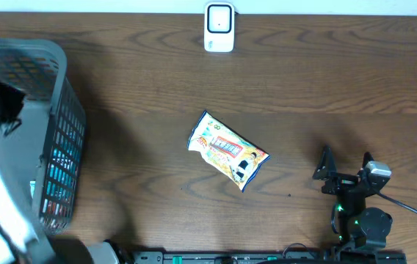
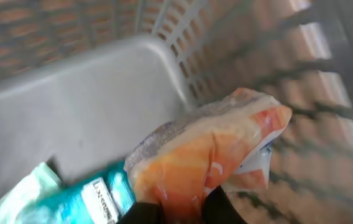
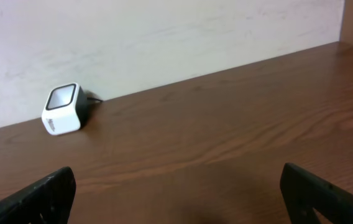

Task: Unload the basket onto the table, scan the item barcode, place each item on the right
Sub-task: 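Carry the orange packet to the scanner and drop it on the table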

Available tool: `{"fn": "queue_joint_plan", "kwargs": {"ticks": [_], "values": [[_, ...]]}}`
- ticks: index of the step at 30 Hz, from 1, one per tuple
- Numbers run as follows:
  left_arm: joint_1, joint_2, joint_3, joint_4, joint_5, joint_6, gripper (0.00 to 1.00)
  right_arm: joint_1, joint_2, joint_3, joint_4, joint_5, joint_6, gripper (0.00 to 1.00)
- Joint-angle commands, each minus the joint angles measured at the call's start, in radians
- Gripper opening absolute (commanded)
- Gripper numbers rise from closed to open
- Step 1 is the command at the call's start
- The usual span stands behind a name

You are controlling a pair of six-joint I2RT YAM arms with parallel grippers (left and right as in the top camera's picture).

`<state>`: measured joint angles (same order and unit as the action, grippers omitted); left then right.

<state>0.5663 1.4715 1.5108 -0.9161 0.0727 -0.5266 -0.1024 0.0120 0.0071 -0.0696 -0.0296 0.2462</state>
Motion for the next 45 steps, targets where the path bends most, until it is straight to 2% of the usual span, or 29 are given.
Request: {"fn": "queue_joint_plan", "kwargs": {"ticks": [1, 5, 11, 16, 21, 22, 27, 33, 39, 43, 44, 45], "values": [[-0.042, -0.208, 0.010, -0.079, 0.030, -0.161, 0.07, 0.006, -0.006, -0.002, -0.003, 0.002, 0.011, 0.99], [-0.204, -0.344, 0.010, -0.086, 0.135, -0.167, 0.07, 0.006, -0.006, -0.002, -0.003, 0.001, 0.011, 0.99], [-0.662, -0.358, 0.000, -0.008, 0.127, -0.194, 0.07, 0.006, -0.006, -0.002, -0.003, 0.002, 0.011, 0.99], [-0.984, -0.217, -0.029, 0.117, 0.023, -0.193, 0.07, 0.006, -0.006, -0.002, -0.003, 0.001, 0.011, 0.99], [-1.181, 0.008, -0.029, 0.209, -0.083, -0.193, 0.07, 0.006, -0.006, -0.002, -0.003, 0.002, 0.011, 0.99], [-1.224, 0.105, -0.029, 0.256, -0.085, -0.193, 0.07, 0.006, -0.006, -0.002, -0.003, 0.002, 0.011, 0.99], [-1.279, 0.324, -0.029, 0.373, -0.084, -0.194, 0.07, 0.006, -0.006, -0.002, -0.003, 0.002, 0.011, 0.99], [-1.322, 0.513, -0.029, 0.482, -0.033, -0.316, 0.07, 0.006, -0.006, -0.002, -0.003, 0.002, 0.011, 0.99], [-1.357, 0.596, -0.029, 0.516, -0.003, -0.438, 0.07, 0.006, -0.006, -0.002, -0.003, 0.002, 0.011, 0.99], [-1.358, 0.601, -0.029, 0.457, -0.030, -0.571, 0.08, 0.006, -0.006, -0.002, -0.003, 0.002, 0.011, 0.99], [-1.358, 0.601, -0.029, 0.454, -0.041, -0.599, 0.17, 0.006, -0.006, -0.002, -0.003, 0.001, 0.011, 0.99], [-1.358, 0.602, -0.029, 0.459, -0.047, -0.609, 0.32, 0.006, -0.006, -0.002, -0.003, 0.002, 0.011, 0.99]]}}
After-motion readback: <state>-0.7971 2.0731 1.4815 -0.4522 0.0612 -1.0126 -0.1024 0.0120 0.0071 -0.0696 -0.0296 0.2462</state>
